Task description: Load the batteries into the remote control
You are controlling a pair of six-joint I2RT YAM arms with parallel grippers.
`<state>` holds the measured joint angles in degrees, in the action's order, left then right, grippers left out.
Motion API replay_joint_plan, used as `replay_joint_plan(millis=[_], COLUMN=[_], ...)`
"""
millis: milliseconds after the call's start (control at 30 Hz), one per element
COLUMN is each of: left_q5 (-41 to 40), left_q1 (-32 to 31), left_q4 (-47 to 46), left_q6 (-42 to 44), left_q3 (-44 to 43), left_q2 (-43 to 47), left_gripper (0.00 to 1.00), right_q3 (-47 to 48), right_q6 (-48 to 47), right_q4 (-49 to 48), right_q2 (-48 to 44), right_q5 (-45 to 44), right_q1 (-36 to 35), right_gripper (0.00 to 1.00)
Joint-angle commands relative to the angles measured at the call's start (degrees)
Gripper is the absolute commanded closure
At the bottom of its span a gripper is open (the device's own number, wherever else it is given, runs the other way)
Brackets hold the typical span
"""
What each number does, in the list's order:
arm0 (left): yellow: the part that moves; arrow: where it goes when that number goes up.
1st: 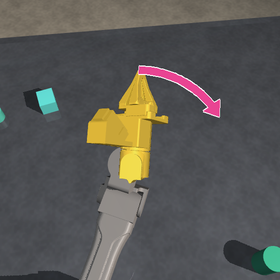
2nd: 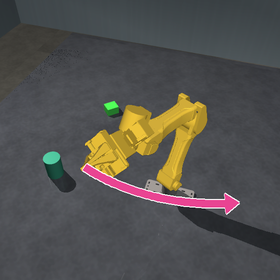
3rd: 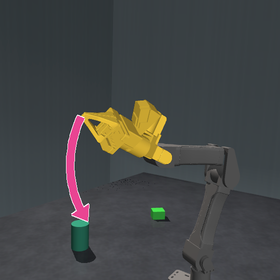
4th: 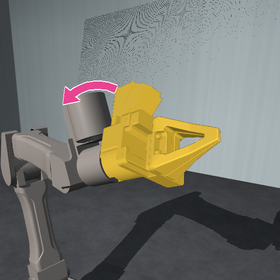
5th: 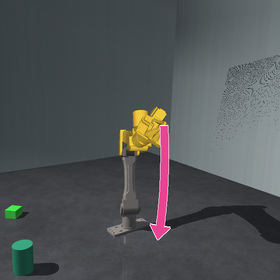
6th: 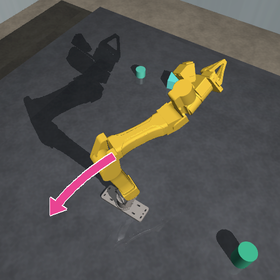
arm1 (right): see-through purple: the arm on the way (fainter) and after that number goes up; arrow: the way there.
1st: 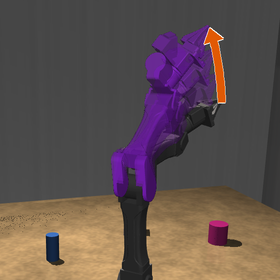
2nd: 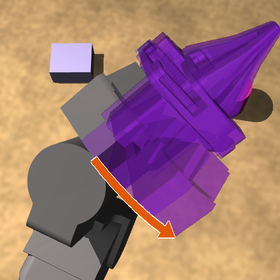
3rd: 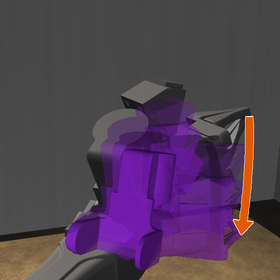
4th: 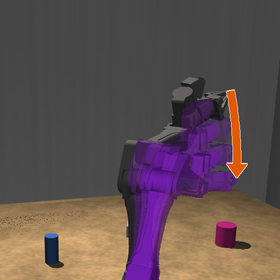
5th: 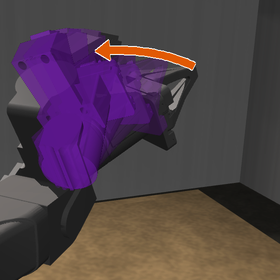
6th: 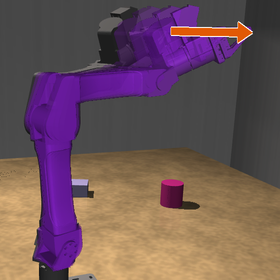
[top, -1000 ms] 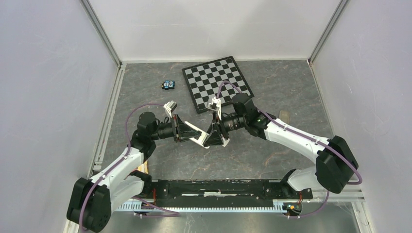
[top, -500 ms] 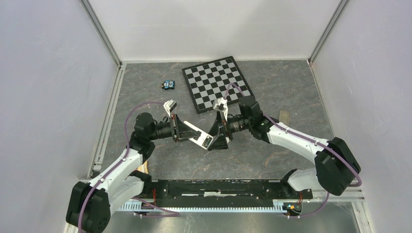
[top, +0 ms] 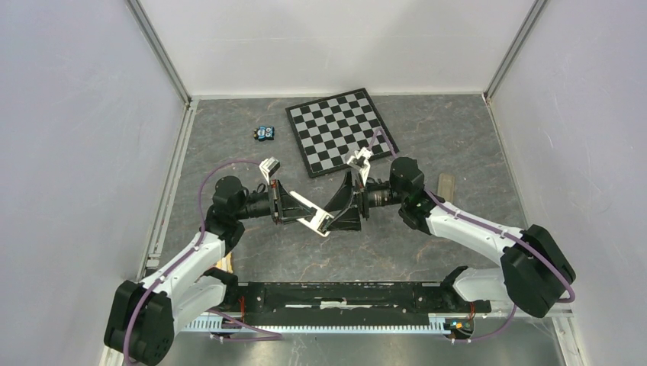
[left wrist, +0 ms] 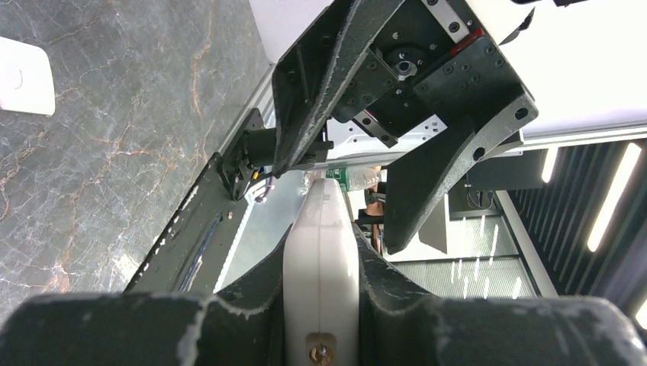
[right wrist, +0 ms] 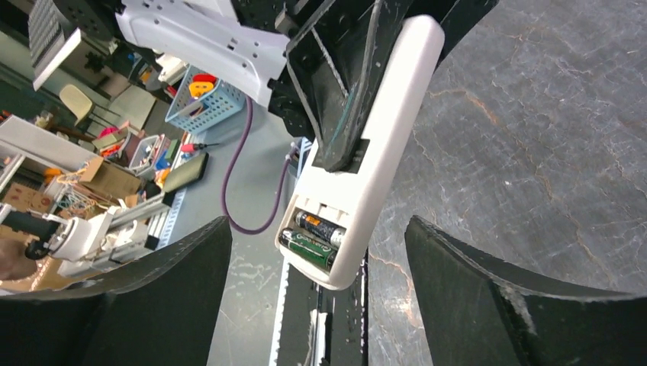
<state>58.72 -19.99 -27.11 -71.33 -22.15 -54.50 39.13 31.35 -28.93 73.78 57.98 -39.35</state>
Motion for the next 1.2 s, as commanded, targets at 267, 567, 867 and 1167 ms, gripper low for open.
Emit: replay_joint_plan(millis=[267, 567, 867, 1167], left_q5=[0.87, 0.96, 0.48, -0.57], left_q1=[0.01, 0.02, 0.01, -0.01], left_q4=[-1.8, -1.76, -1.69, 2.55], left_q6=[1.06, 0.82, 0.75, 4.98], left_q3=[-1.23, -1.27, -1.31, -1.73], left_q2=[-0.01, 0.71, 1.51, 1.68], left_gripper=[0.98, 0.98, 0.98, 0.98], right_q3=[3.55, 5.59, 7.21, 7.25], right_q6=[-4.89, -9.33, -16.29, -19.68], right_q4=[8.42, 16.24, 25.13, 26.46], right_q2=[1.07, 2.89, 2.21, -4.22], right_q5=[-5.39, -10.93, -18.33, -21.98], right_q1=[-1.72, -2.16, -2.24, -2.12], right_gripper=[0.24, 0.51, 0.55, 0.23])
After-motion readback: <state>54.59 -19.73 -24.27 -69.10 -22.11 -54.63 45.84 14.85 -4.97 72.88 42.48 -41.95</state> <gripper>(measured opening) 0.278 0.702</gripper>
